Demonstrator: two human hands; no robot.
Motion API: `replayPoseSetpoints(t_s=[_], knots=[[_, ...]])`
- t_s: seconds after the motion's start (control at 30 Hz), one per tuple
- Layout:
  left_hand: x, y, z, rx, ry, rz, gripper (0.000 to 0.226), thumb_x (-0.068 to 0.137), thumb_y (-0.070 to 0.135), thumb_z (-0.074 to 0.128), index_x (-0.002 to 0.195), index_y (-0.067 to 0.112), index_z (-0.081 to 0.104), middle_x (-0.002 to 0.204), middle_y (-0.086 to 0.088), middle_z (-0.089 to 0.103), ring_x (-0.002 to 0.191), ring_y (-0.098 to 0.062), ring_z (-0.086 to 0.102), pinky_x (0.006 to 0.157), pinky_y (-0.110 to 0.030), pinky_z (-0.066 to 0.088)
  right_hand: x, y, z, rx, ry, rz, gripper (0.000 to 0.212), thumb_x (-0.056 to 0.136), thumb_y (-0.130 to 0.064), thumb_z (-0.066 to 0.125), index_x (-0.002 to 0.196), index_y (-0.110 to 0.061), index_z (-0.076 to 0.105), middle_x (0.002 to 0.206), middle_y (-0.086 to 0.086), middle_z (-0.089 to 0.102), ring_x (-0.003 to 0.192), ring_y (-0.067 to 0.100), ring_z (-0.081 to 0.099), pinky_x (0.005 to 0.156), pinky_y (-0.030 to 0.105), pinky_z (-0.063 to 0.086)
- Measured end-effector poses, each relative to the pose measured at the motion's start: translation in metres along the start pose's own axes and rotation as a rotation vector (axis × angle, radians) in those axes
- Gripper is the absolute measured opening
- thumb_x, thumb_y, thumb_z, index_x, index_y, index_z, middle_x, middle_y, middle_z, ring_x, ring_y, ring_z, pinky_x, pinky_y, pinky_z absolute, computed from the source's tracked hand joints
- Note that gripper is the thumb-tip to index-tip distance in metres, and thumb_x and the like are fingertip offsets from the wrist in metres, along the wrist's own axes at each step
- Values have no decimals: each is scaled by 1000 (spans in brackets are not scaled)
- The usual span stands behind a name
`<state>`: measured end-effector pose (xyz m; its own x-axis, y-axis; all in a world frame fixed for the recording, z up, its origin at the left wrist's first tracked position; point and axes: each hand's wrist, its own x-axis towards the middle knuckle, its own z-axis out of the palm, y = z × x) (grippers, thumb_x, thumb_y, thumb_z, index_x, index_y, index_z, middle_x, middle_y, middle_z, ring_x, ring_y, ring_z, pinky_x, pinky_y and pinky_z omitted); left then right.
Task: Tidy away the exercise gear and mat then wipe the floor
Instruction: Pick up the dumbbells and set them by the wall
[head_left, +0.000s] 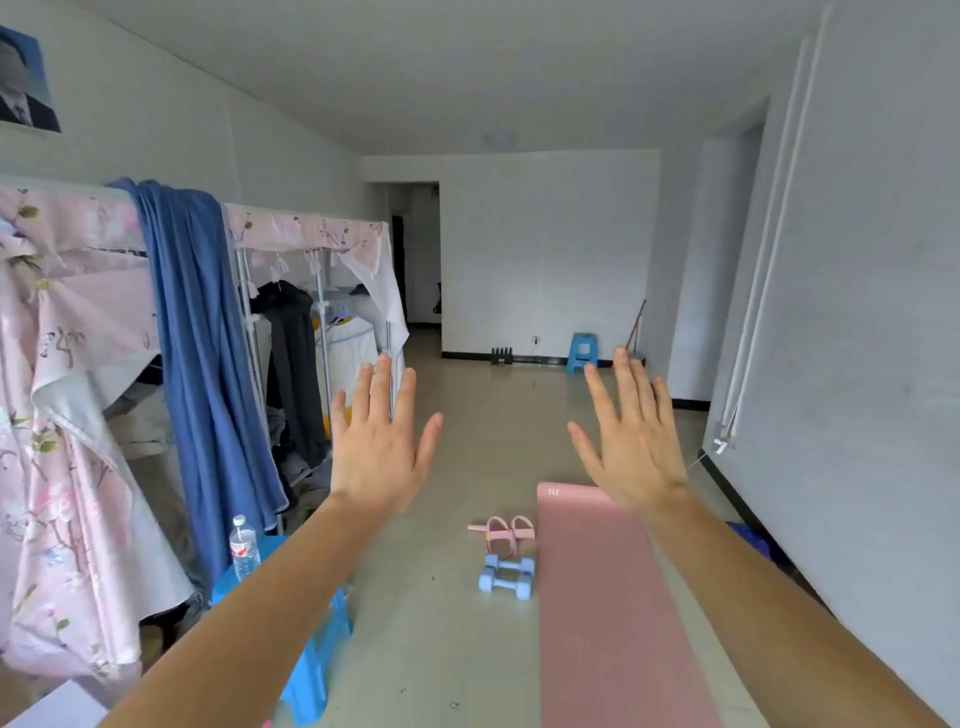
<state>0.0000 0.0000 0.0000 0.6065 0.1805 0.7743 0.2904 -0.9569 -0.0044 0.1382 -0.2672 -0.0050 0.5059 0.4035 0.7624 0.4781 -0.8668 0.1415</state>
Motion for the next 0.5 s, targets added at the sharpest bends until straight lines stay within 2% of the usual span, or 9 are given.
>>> replayPoseSetpoints(t_s=[0.07,0.23,0.5], knots=[[20,-27,31,-12,-62,-22,64,98,51,33,143,7,44,154,-21,33,141,-39,30,106,-60,31,26,-16,38,-5,-50,19,73,99,-55,31,159,-14,19,165,22,6,151,38,16,120,56,18],[75,-87,125,16,-125,59,64,98,51,31,144,8,42,154,-22,33,141,-39,31,108,-59,30,72,-35,133,-37,-174,62,71,98,-52,31,158,-15,22,165,20,8,149,38,23,120,56,20],[129,-101,305,-52,-350,131,66,97,51,24,144,8,40,154,-22,32,141,-40,31,109,-59,30,97,-22,285,-44,-366,156,69,98,-50,33,156,-13,27,162,23,18,145,41,29,118,56,24]])
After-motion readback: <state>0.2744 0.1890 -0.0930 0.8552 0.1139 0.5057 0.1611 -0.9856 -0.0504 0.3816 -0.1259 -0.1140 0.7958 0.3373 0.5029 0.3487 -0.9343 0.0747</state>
